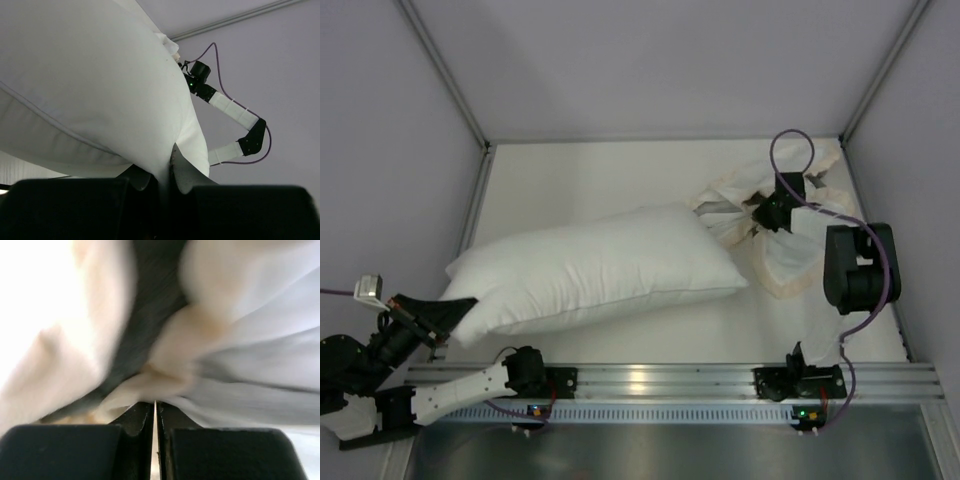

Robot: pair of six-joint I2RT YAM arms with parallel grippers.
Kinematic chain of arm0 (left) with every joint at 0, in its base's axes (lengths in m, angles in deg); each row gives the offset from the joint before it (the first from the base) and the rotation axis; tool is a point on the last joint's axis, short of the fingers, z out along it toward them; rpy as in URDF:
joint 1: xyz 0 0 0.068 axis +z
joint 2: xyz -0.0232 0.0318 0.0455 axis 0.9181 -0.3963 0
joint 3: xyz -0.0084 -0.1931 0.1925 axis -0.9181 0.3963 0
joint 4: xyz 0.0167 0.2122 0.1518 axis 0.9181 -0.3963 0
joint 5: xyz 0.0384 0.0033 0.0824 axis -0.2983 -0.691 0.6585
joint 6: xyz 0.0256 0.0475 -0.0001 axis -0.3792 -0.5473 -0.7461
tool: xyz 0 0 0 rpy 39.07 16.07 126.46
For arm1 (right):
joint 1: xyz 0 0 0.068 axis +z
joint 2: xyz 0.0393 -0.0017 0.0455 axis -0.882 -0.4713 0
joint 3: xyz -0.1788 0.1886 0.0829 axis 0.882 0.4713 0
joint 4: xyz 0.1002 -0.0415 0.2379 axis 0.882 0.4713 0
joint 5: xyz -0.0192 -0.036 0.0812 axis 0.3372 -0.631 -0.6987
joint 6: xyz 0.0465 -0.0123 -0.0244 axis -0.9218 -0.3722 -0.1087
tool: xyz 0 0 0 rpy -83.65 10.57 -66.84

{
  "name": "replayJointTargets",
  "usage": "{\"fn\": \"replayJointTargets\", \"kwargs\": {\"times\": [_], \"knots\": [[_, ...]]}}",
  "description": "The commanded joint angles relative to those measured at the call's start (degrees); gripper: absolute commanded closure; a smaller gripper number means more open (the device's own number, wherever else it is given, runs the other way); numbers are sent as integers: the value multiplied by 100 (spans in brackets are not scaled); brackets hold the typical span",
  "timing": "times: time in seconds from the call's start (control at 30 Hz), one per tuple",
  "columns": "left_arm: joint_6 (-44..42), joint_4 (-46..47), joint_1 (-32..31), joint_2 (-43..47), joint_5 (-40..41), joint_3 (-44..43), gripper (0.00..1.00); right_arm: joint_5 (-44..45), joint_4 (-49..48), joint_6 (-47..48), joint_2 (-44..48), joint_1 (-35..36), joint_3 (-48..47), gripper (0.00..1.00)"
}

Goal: Remove the pillowcase from the pillow

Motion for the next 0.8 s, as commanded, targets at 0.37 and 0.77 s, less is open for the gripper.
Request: {"fn": "replayJointTargets", "kwargs": {"times": [0.37,0.77], "knots": [[169,-306,-45,18,-32,280,100,-212,1123,1343,2786,1124,407,45],[152,-254,-45,27,-138,192,100,-1733,1915,1510,5522,1477,1832,1]]}}
